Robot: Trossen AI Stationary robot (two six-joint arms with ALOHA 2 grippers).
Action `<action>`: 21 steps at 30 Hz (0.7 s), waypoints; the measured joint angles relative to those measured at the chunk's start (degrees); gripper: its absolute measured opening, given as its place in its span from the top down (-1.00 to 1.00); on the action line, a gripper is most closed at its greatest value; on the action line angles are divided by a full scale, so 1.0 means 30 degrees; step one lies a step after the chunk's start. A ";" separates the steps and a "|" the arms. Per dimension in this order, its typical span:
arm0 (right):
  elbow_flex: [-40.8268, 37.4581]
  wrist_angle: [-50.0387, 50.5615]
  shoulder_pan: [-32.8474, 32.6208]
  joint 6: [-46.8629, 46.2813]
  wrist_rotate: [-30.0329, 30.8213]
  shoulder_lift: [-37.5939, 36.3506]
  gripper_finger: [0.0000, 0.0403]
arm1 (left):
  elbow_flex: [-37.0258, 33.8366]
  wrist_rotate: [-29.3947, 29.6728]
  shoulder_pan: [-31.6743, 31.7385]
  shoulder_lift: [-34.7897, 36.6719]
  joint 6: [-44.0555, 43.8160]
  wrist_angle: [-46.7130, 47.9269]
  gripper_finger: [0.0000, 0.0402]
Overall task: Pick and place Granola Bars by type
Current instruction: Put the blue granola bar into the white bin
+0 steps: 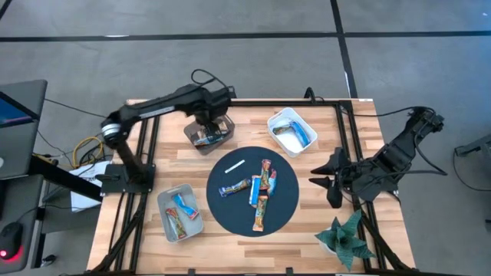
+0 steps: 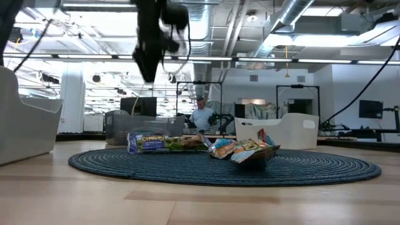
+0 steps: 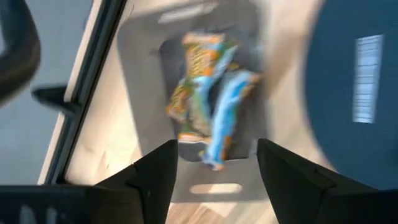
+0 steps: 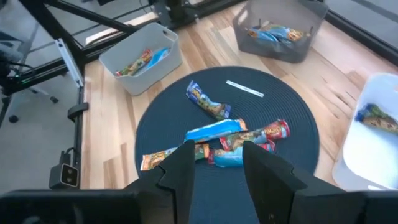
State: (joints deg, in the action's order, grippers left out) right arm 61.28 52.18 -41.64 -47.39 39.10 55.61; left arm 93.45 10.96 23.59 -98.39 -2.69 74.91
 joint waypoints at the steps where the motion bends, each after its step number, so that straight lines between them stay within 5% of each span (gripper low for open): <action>1: 0.0000 -0.0359 0.0145 0.0460 -0.0049 0.0080 0.37 | -0.0007 -0.0020 -0.0499 0.0680 -0.0078 -0.0061 -0.06; 7: -0.0015 -0.3298 0.2282 0.4571 -0.1836 0.0921 0.37 | 0.0007 0.0699 -0.4601 0.5213 -0.2078 -0.1127 -0.06; 13: -0.0015 -0.5838 0.5613 0.8622 -0.5950 0.2154 0.37 | 0.0015 0.4109 -1.0069 0.8841 -0.6332 -0.1864 -0.06; 21: -0.0007 -0.8167 0.9640 1.3051 -1.1561 0.4833 0.37 | 0.0029 0.9158 -1.6503 0.9564 -1.1066 -0.1979 -0.06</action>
State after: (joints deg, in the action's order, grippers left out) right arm 61.25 27.68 -12.72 -8.24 4.41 70.12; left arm 93.54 38.44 -25.92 -69.69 -35.89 68.97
